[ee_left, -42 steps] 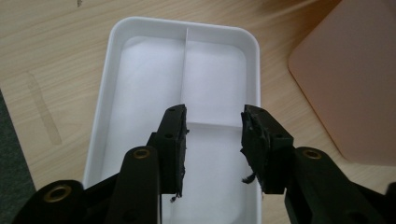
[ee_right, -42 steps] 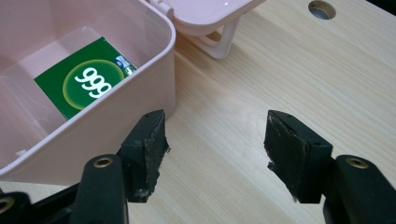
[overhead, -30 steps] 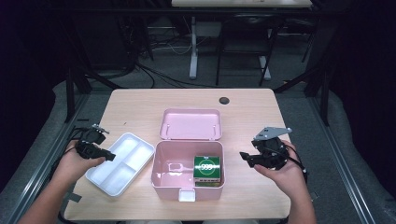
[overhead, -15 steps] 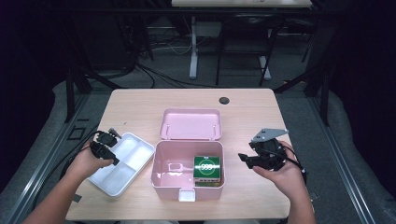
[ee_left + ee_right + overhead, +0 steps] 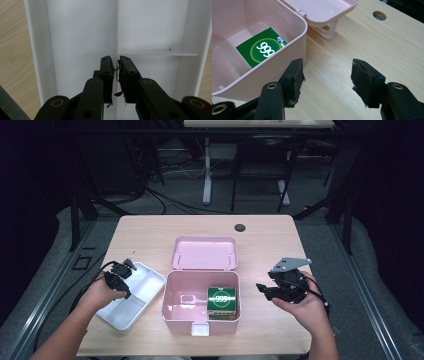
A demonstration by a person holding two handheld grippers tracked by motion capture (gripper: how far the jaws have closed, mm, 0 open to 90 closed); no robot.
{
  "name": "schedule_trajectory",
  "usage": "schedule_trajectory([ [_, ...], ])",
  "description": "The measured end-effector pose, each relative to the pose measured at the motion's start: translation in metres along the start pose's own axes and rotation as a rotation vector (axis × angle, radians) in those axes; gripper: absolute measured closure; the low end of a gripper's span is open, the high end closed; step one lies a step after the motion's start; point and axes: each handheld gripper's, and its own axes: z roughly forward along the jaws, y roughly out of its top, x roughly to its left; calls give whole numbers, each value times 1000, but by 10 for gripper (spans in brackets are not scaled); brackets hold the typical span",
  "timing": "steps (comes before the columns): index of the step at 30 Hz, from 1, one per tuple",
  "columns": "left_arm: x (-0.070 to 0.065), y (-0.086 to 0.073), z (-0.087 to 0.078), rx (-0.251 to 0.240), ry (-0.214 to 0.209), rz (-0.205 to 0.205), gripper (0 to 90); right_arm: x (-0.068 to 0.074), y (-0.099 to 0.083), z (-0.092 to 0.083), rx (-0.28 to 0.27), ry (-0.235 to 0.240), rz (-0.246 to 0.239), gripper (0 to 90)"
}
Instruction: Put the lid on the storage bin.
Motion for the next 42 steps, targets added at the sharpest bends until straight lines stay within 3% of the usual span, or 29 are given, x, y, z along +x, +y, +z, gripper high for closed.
schedule_trajectory([
  [8, 2, 2, 7, 16, -21, -9, 843, 0, 0, 0, -6, -12, -5, 426],
  [18, 0, 5, 16, 47, -18, -2, 876, 1, 0, 0, -7, -10, -8, 426],
  [26, 1, 4, 14, 60, -13, 5, 891, 2, 1, 1, -7, -11, -9, 426],
  [34, 3, 0, -15, 1, -19, 20, 892, 3, 1, 0, -18, -4, -12, 426],
  [42, -3, 1, -46, -39, -11, 86, 892, 3, 1, 1, -15, -4, -8, 425],
])
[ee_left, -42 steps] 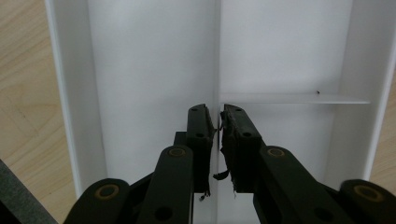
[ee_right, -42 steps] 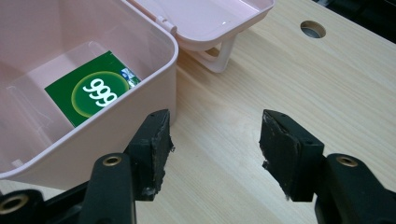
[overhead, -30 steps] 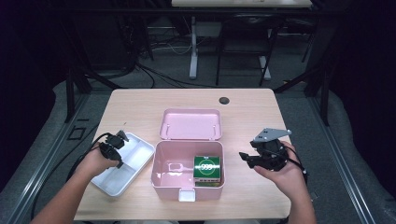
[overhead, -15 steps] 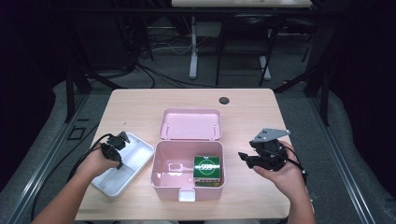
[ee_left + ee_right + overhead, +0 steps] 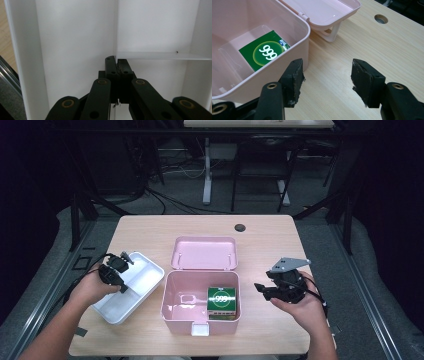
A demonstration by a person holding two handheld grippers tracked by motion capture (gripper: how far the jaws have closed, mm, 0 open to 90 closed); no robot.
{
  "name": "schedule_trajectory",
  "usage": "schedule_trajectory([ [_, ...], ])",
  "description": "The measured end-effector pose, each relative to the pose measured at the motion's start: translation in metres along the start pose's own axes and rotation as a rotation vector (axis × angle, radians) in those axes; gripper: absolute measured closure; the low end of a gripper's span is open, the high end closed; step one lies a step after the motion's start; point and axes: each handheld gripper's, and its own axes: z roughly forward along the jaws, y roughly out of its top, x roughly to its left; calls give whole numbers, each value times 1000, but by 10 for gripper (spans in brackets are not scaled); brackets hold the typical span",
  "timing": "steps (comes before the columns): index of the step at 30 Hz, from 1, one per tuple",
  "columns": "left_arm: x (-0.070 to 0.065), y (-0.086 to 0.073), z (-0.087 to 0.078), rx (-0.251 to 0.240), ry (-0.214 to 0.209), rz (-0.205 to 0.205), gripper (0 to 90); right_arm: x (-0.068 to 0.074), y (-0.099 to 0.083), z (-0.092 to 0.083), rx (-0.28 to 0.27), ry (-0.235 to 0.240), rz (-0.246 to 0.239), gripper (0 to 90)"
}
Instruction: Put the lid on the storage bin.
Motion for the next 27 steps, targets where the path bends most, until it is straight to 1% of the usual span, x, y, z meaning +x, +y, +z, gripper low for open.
schedule_trajectory([
  [3, -3, 1, -12, -8, 8, 19, 892, 0, 0, 0, 1, -2, 1, 425],
  [4, -5, 1, -19, -9, 24, 34, 892, 0, 0, 0, 1, 0, 1, 425],
  [5, -5, 1, -19, -9, 24, 34, 892, 0, 0, 0, 1, 0, 1, 425],
  [7, -6, 2, -26, -12, 35, 42, 892, 0, 0, 0, 1, 0, 3, 425],
  [8, -7, 2, -30, -12, 37, 45, 892, 0, 0, 1, -8, -1, 2, 425],
  [13, -9, 4, -51, -31, 38, 62, 892, 0, 0, 1, 1, 3, -2, 425],
  [16, -13, 5, -63, -47, 37, 72, 892, 0, 0, 1, -4, 5, -2, 425],
  [17, -14, 5, -66, -46, 41, 83, 892, 0, 0, 1, -4, 5, -2, 425],
  [19, -18, 5, -70, -47, 40, 96, 892, 0, -1, 1, -10, 0, 3, 425],
  [20, -21, 6, -73, -46, 40, 112, 892, 0, 0, -1, 8, 5, -1, 425],
  [21, -21, 6, -73, -46, 40, 112, 892, 0, 0, -1, 8, 5, -1, 425],
  [22, -23, 6, -75, -47, 44, 114, 892, 0, -1, 0, -8, 3, 3, 425],
  [26, -26, 8, -85, -62, 53, 142, 892, 0, -1, 0, -10, 2, 2, 425],
  [27, -26, 8, -85, -62, 53, 142, 892, 0, -1, 0, -10, 2, 2, 425],
])
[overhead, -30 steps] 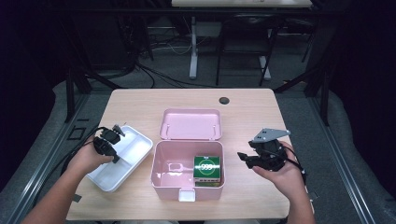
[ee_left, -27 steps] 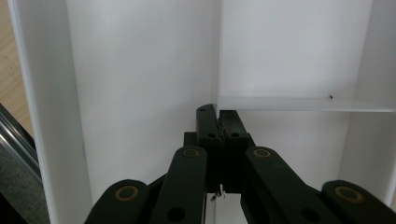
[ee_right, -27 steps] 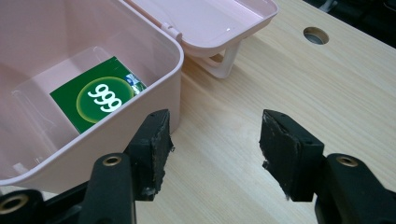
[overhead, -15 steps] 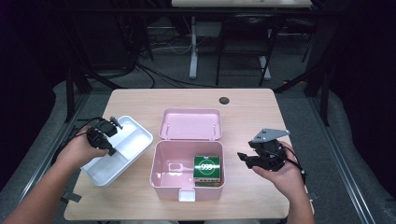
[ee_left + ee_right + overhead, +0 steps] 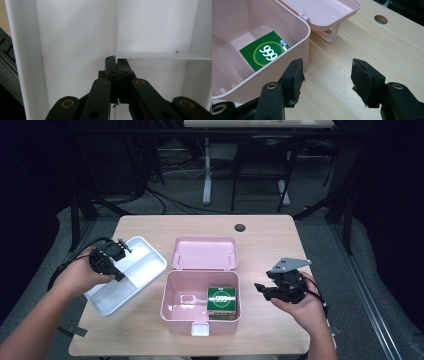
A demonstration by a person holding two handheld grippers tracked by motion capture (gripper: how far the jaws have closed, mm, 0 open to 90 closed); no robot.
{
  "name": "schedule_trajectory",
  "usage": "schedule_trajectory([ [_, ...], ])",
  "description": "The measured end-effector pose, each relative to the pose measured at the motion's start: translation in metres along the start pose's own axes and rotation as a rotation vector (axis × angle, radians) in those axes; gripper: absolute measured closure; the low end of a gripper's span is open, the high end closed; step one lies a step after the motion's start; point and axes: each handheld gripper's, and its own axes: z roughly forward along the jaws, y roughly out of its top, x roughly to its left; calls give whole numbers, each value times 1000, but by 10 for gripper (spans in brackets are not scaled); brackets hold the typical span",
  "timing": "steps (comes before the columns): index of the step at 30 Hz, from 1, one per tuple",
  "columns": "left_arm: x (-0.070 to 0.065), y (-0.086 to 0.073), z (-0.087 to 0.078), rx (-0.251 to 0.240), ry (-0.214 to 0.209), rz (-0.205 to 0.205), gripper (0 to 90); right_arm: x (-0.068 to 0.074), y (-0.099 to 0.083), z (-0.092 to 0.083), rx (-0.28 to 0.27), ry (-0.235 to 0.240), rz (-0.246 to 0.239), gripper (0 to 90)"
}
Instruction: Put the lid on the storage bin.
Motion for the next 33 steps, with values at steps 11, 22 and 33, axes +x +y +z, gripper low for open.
schedule_trajectory([
  [11, -7, 8, -17, -16, 22, 53, 892, -1, -1, 1, -3, -4, 5, 425],
  [22, -20, 22, -31, -14, 13, 139, 892, -1, -1, 1, 3, 3, 4, 425],
  [33, -42, 46, -34, -32, 5, 237, 892, -2, -1, 1, 3, -2, 10, 426],
])
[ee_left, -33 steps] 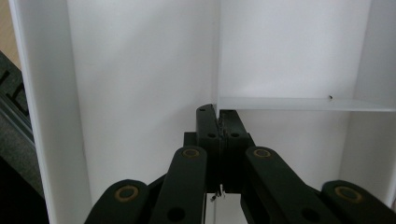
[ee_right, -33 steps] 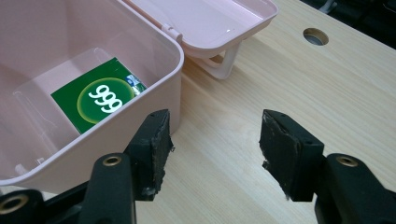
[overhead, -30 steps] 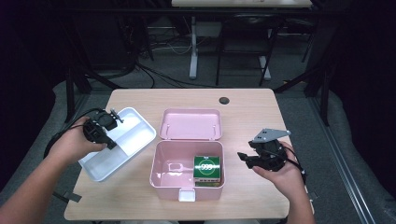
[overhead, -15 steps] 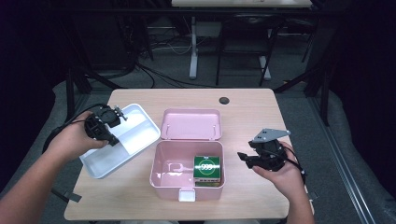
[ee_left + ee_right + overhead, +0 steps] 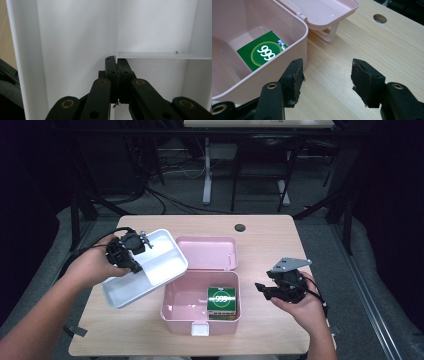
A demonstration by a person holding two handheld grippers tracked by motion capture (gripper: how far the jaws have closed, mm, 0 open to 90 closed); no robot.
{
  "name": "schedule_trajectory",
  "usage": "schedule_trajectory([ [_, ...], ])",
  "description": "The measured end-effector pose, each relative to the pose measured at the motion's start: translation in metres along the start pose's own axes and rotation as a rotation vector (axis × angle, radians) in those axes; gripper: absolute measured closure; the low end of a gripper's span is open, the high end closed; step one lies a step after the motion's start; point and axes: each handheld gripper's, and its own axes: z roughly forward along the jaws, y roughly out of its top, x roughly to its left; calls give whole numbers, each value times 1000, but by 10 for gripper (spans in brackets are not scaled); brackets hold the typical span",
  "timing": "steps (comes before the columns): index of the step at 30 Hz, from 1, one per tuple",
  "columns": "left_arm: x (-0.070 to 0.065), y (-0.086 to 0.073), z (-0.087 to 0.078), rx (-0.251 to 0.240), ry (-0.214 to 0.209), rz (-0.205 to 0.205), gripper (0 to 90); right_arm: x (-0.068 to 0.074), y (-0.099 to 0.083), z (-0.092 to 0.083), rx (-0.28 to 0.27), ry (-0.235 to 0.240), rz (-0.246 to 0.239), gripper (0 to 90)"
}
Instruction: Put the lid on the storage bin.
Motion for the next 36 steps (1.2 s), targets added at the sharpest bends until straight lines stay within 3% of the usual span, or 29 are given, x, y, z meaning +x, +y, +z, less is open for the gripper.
schedule_trajectory([
  [13, -20, 33, 6, -27, -35, 73, 892, -1, 0, 0, 16, 0, -1, 428],
  [30, -39, 57, 15, 2, -27, 214, 892, -1, -1, 2, 3, -2, 3, 430],
  [36, -49, 70, 20, -4, -48, 267, 892, -1, -1, 4, 7, 3, 3, 430],
])
